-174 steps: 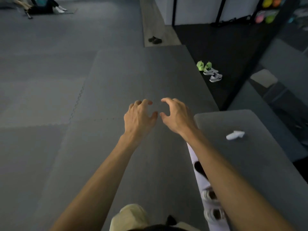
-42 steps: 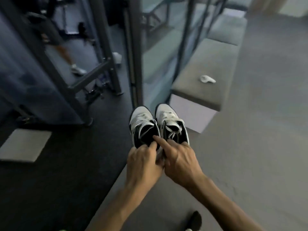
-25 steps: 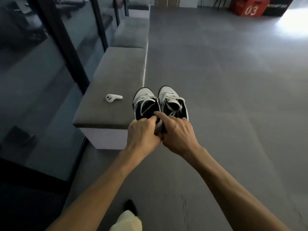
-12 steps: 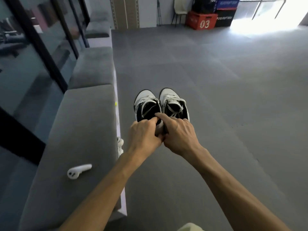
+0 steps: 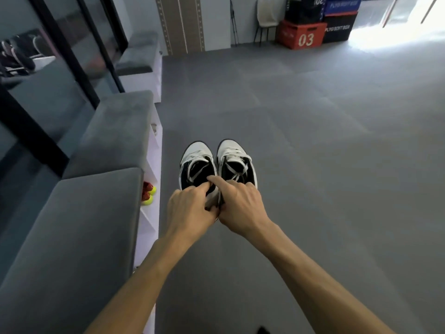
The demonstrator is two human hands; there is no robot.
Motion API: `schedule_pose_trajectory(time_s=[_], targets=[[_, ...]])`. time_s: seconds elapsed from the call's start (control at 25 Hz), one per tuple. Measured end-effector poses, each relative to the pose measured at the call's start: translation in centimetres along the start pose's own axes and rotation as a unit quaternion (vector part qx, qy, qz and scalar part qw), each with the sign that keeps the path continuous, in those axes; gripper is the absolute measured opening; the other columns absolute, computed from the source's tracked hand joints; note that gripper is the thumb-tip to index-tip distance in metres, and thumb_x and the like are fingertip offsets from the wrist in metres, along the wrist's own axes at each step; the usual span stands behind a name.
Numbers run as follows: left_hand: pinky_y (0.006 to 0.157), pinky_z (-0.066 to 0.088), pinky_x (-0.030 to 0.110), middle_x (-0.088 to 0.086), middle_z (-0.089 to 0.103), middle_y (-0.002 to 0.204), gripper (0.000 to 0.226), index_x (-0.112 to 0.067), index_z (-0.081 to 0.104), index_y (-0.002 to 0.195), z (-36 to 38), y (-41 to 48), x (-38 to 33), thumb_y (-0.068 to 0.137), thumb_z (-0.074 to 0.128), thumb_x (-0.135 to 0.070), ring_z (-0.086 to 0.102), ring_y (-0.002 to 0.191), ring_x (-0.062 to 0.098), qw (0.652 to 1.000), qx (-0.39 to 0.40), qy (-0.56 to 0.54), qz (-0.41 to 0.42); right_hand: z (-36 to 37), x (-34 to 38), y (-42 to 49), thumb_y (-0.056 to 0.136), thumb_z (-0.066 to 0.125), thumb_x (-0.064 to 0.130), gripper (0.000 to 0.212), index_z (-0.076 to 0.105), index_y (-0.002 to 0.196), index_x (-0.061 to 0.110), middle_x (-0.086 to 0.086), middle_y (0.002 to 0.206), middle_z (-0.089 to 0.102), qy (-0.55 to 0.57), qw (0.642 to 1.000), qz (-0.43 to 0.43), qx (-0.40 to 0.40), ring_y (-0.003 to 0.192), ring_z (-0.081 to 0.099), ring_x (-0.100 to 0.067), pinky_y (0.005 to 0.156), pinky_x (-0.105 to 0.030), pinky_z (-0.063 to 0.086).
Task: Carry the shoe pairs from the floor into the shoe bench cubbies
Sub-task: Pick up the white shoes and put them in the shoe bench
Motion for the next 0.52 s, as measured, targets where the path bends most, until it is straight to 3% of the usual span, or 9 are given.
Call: schedule_pose_trajectory(time_s=[0.2,0.4,0.52], targets=[[0.064,0.043,0.033,-0.005,0.065,0.072,0.031,-0.025,0.061,0.105,4.5,16.5,2.9,0.077,0.067,-0.035,0.061,0.07,0.02,0.999,-0.012,-0.011,-0.042,2.4,-7.9,16.3,0.066,0.055,0.015,0.071,0.044,0.135,0.029,0.002,0.09,0.066,-0.017,0.999,-0.042,0.02,0.079,0.061,-0.024,0.068,-0.037,0.04],[0.061,0.032,0.028,-0.008,0.062,0.068,0.023,-0.026,0.06,0.093,10.4,34.1,9.4,0.073,0.067,-0.034,0.055,0.065,0.016,0.998,-0.025,-0.022,-0.049,8.0,-14.4,33.2,0.067,0.056,0.013,0.079,0.036,0.142,0.031,0.005,0.1,0.067,-0.034,0.998,-0.053,0.028,0.088,0.062,-0.02,0.073,-0.034,0.039],[0.064,0.036,0.029,-0.006,0.065,0.073,0.026,-0.026,0.06,0.097,13.1,46.1,12.9,0.074,0.067,-0.035,0.061,0.072,0.019,0.999,-0.016,-0.036,-0.024,10.1,-18.2,44.6,0.067,0.056,0.014,0.081,0.036,0.143,0.031,0.004,0.103,0.068,-0.033,0.998,-0.038,0.026,0.092,0.062,-0.021,0.075,-0.035,0.04]])
Point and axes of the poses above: each hand's wrist, its own y-axis towards the middle knuckle, its own z-axis out of the palm, x = y × z, the point moved 4 cm from there along y, towards the middle knuckle
